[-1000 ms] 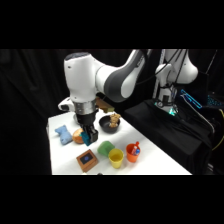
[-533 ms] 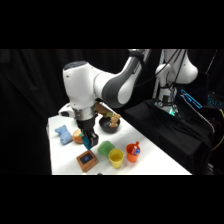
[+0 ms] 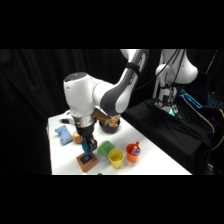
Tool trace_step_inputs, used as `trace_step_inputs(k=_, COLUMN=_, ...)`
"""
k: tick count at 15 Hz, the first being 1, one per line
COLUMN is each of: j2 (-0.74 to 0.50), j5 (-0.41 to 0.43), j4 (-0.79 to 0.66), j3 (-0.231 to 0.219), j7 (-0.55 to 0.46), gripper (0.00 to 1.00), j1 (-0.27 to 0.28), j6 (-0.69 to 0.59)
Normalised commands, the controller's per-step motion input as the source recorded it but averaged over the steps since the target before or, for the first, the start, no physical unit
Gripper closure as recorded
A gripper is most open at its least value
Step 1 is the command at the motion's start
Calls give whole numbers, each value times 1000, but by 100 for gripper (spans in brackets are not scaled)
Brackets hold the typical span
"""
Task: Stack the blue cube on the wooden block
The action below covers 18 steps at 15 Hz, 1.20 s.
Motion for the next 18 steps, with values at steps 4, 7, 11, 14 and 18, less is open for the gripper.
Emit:
trace_step_inputs(k=4, j2=261, j5=34, j4=349, j3=46, j7=-137, gripper=77, j1=-44, j6=40)
trace_step_inputs(k=7, j2=242, j5=21, j4=350, j3=35, j7=-119, gripper=77, j1=-30, j6=15)
trace_step_inputs(k=11, j2=204, j5=12, j4=305, j3=20, j7=-101, gripper=77, j1=-23, j6=14)
trace_step_inputs(k=14, j2=158, j5=1, j4=239, j3=5, j7=-94, gripper=77, j1=-22, j6=16)
trace_step_inputs(k=18, j2=68, j5=-9, j4=134, j3=-3, j7=-86, gripper=77, j1=-20, j6=28)
